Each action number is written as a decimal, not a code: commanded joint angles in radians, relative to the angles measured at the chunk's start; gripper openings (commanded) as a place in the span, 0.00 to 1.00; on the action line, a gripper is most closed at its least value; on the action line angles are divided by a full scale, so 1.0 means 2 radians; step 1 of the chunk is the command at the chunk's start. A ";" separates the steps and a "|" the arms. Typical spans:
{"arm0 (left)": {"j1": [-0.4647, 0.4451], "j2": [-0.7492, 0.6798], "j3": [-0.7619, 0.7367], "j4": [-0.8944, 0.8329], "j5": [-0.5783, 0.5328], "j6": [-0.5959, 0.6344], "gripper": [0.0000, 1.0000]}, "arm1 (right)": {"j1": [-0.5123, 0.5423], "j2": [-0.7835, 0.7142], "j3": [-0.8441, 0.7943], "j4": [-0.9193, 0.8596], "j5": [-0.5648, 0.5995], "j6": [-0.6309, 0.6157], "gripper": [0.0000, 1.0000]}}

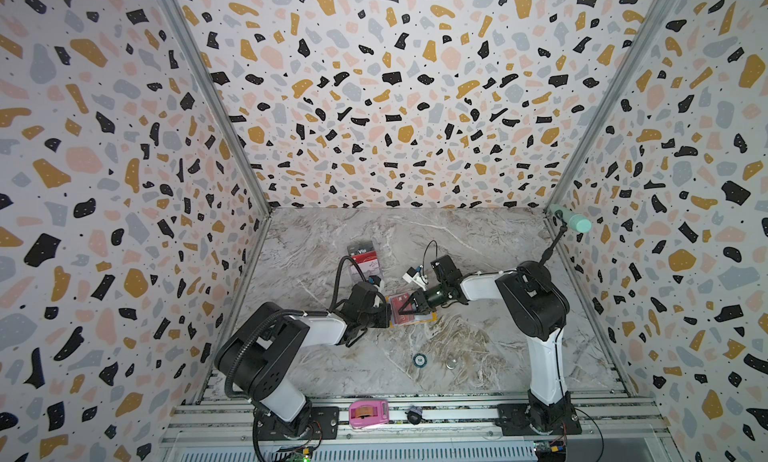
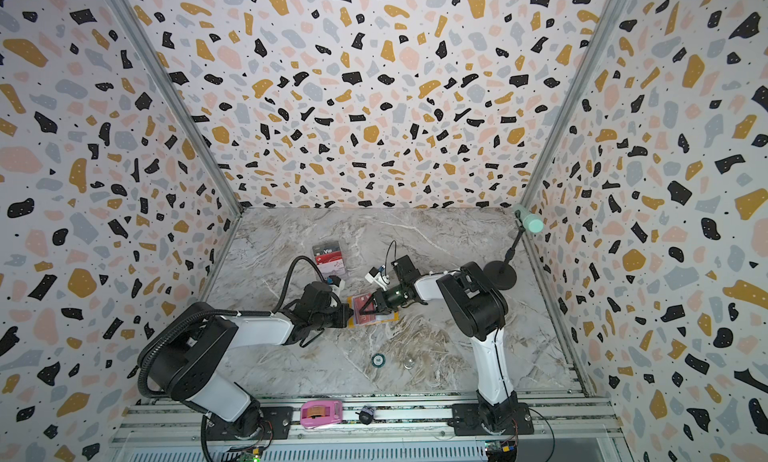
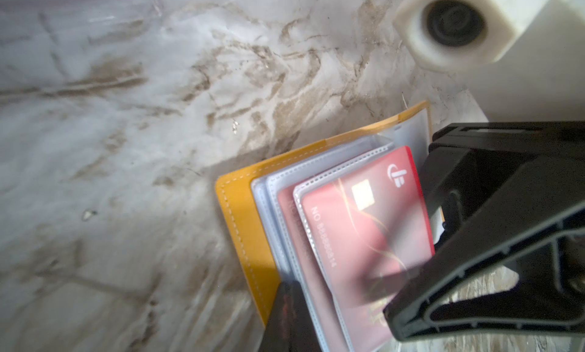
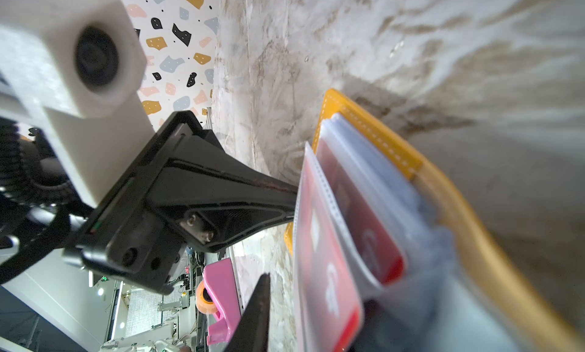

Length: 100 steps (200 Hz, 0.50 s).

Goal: Take the credit cards out of the card holder

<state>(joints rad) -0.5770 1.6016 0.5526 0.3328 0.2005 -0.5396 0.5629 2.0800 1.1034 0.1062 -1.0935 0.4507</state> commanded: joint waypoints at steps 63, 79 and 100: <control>-0.003 0.027 -0.007 -0.077 -0.007 -0.003 0.00 | -0.024 -0.049 -0.033 0.035 -0.028 0.014 0.21; -0.003 0.026 -0.006 -0.078 -0.007 -0.004 0.00 | -0.026 -0.050 -0.036 0.035 -0.026 0.015 0.19; -0.003 0.025 -0.005 -0.080 -0.008 -0.005 0.00 | -0.028 -0.054 -0.041 0.035 -0.020 0.015 0.17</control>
<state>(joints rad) -0.5770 1.6051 0.5594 0.3256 0.2012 -0.5434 0.5125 2.0327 1.0336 0.1593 -1.1221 0.4789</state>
